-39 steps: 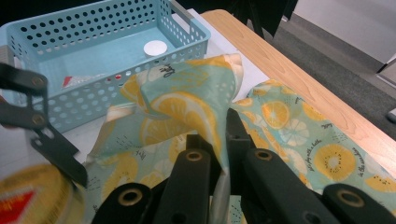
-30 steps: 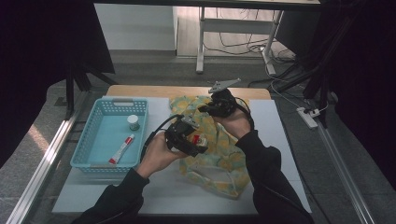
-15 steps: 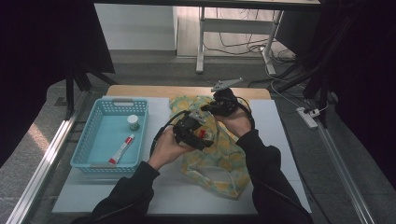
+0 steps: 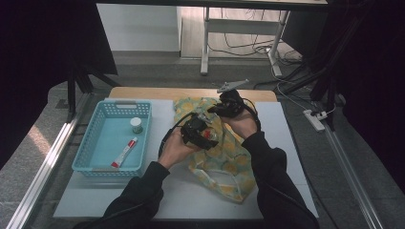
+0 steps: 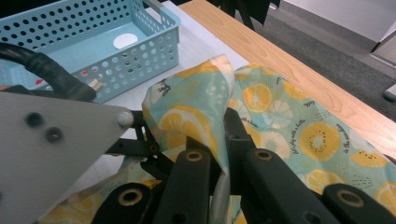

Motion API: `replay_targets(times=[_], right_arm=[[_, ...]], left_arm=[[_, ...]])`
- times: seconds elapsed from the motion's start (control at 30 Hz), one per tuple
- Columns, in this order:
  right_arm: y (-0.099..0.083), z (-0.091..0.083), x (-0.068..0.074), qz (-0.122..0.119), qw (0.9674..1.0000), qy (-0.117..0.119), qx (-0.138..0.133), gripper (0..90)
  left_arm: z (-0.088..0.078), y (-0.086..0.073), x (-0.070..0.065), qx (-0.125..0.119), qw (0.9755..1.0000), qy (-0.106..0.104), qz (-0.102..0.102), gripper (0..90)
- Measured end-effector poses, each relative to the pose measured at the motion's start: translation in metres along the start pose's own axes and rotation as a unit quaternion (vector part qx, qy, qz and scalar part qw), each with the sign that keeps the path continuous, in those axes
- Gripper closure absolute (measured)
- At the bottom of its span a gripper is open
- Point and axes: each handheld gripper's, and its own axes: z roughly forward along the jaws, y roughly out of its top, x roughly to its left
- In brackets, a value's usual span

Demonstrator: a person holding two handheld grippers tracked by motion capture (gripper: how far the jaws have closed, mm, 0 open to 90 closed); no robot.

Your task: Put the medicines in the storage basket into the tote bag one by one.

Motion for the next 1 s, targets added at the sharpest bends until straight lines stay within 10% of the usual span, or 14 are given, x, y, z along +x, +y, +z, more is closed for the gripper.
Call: replay_targets(times=[1.0], right_arm=[[-0.005,0.009,-0.015,0.016,0.9997,-0.017,-0.009,89.4]], left_arm=[[0.048,-0.005,0.018,0.028,0.9993,0.019,-0.016,20.4]])
